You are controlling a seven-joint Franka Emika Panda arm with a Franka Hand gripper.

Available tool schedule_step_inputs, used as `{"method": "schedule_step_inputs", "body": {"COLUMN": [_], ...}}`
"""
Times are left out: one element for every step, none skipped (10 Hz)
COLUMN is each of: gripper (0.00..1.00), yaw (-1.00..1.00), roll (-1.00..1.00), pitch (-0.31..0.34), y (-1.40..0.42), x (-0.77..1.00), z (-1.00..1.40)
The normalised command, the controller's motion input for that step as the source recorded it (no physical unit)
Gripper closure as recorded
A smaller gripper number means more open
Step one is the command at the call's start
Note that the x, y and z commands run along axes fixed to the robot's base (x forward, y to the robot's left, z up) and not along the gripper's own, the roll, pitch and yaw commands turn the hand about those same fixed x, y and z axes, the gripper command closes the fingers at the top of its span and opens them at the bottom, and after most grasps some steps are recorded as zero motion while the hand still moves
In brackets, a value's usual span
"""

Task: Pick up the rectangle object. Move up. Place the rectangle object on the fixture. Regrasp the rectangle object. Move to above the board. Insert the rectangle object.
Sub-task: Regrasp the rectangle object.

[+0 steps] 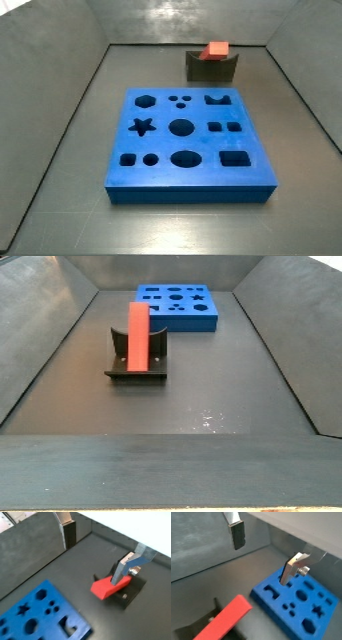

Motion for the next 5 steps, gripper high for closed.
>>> {"method": "schedule_step_inputs", "body": {"gripper": [0.00,0.00,0.00,0.00,0.00], "yaw": [0.01,0.01,0.01,0.01,0.02], "roll": [1.00,1.00,1.00,1.00,1.00], "pitch": [0.001,-0.005,-0.009,-0.012,-0.010], "y": [-0.03,-0.04,-0.03,-0.03,-0.02], "x": [-0.05,-0.03,-0.02,-0.01,-0.01], "z": [0.03,0.02,0.01,0.01,0.01]}}
